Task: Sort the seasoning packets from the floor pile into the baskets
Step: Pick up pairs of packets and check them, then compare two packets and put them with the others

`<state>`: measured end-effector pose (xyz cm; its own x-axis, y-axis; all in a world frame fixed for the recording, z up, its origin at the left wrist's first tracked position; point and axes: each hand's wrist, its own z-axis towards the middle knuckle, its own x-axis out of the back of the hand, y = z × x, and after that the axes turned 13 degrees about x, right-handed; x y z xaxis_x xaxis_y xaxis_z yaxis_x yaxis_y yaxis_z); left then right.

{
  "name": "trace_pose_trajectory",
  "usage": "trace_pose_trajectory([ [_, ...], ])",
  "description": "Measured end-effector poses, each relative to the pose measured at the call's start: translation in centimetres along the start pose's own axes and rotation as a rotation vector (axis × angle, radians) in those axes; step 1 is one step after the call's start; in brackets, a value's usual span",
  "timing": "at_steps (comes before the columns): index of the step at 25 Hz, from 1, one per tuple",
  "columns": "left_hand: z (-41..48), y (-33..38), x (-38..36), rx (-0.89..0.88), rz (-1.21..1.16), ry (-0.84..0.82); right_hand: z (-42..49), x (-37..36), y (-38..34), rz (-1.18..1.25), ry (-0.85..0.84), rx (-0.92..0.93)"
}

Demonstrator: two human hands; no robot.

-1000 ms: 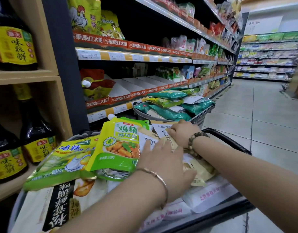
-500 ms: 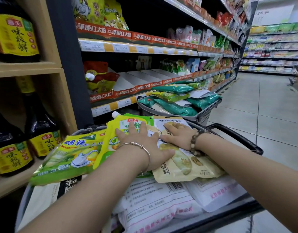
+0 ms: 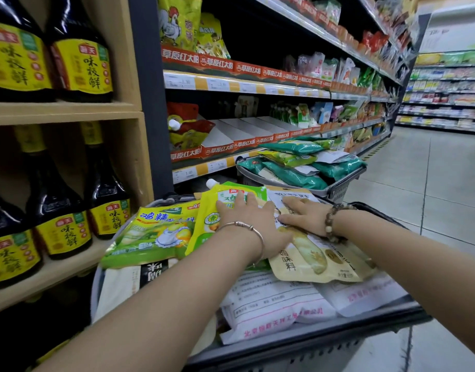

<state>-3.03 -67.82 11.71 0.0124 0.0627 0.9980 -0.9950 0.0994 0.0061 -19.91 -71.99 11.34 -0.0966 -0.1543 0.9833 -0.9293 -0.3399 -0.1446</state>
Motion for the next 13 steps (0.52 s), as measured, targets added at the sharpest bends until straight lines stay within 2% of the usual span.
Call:
trace_pose_trajectory([
  [3, -1.1, -1.2, 1.0, -0.005, -0.185, 0.146, -1.1, 0.8, -1.7, -0.034, 0.141, 0.013],
  [7, -3.1, -4.3, 3.3, -0.016, -0.315, 0.251, -2.3, 2.0, -5.6, -0.071, 0.277, 0.103],
  [13, -8.6, -15.4, 5.4, 0.078, -0.465, 0.342, -2.3, 2.7, -16.7, -0.001, 0.395, 0.299],
])
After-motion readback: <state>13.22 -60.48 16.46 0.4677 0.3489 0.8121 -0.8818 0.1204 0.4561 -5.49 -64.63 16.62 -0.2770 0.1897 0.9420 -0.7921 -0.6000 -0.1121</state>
